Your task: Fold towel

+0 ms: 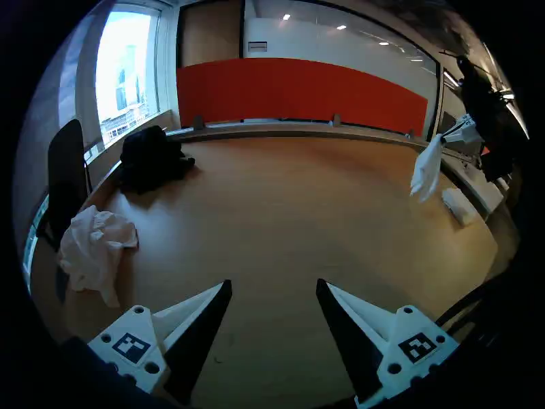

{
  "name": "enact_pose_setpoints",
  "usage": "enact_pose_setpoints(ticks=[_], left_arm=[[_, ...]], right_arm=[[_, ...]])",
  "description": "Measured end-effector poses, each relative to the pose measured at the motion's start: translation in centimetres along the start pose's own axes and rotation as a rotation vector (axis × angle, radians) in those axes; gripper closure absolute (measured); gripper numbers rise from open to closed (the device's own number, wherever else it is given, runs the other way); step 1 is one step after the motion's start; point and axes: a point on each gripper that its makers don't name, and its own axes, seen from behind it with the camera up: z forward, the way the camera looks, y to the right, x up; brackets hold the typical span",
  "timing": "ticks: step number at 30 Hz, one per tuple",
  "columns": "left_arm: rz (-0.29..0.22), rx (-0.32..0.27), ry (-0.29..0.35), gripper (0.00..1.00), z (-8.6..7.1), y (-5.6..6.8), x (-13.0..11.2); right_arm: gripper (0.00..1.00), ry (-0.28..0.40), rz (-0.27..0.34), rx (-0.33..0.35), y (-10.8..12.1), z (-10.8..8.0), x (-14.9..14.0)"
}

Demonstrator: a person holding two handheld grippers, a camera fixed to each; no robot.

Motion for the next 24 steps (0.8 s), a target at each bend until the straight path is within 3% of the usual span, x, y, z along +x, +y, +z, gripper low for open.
enact_pose_setpoints(ticks=[24], left_arm=[[0.026,0.021,-0.017,0.08,0.0,0.5,0.5]], right_arm=[[0.98,-0.103,0.068,-0.115,11.6,-2.2,-7.0]])
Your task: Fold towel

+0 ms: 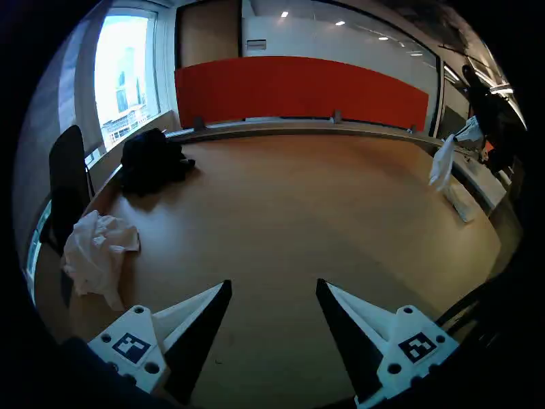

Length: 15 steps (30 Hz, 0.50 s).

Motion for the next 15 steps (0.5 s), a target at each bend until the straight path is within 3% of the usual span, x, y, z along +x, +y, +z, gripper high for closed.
enact_pose_setpoints(ticks=[15], left_arm=[[0.018,-0.006,-0.009,0.08,0.3,1.5,0.4]], right_arm=[[0.98,-0.046,0.031,-0.052,5.5,-0.3,-2.5]])
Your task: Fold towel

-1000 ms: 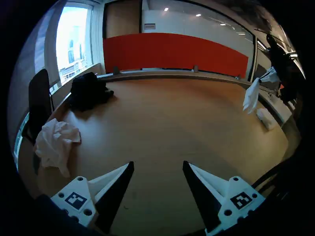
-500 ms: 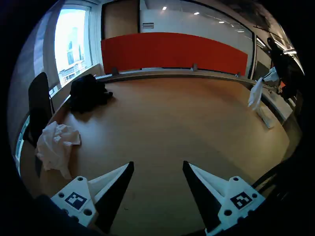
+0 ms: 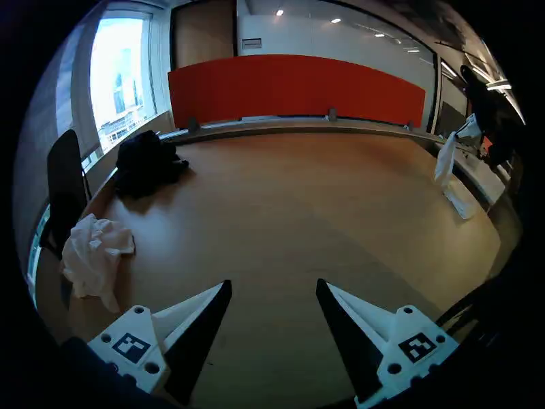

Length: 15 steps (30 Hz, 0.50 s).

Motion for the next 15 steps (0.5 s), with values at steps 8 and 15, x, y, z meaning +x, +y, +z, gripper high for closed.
enact_pose_setpoints(ticks=[8,15], left_arm=[[0.007,0.0,-0.004,0.08,-0.1,0.5,0.1],[0.014,-0.006,-0.006,0.08,0.2,0.9,0.2]], right_arm=[[0.98,-0.025,0.006,-0.016,1.6,0.0,-1.3],[0.98,-0.041,0.013,-0.024,2.3,-0.5,-2.6]])
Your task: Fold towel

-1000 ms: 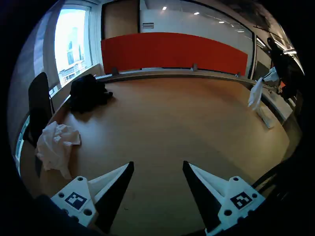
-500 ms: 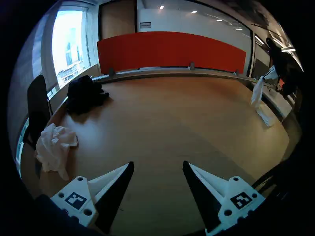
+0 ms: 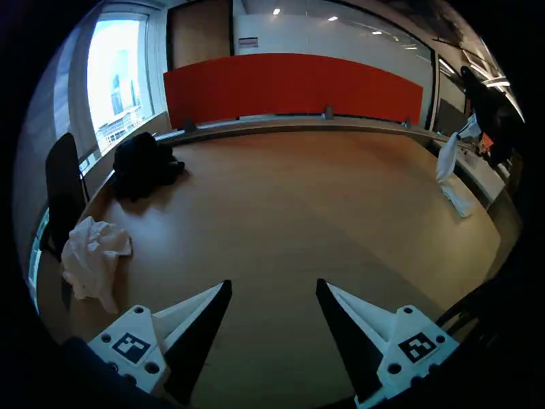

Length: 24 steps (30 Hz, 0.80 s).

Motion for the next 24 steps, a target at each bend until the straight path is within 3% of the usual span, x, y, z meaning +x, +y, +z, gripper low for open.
enact_pose_setpoints(ticks=[9,24], left_arm=[[0.009,-0.01,0.002,0.08,0.2,0.3,0.4],[0.025,-0.018,-0.011,0.08,0.0,0.4,-0.1]], right_arm=[[0.98,-0.02,0.04,-0.017,0.5,-1.4,-3.1],[0.98,-0.137,0.193,-0.01,-0.6,-2.0,-13.8]])
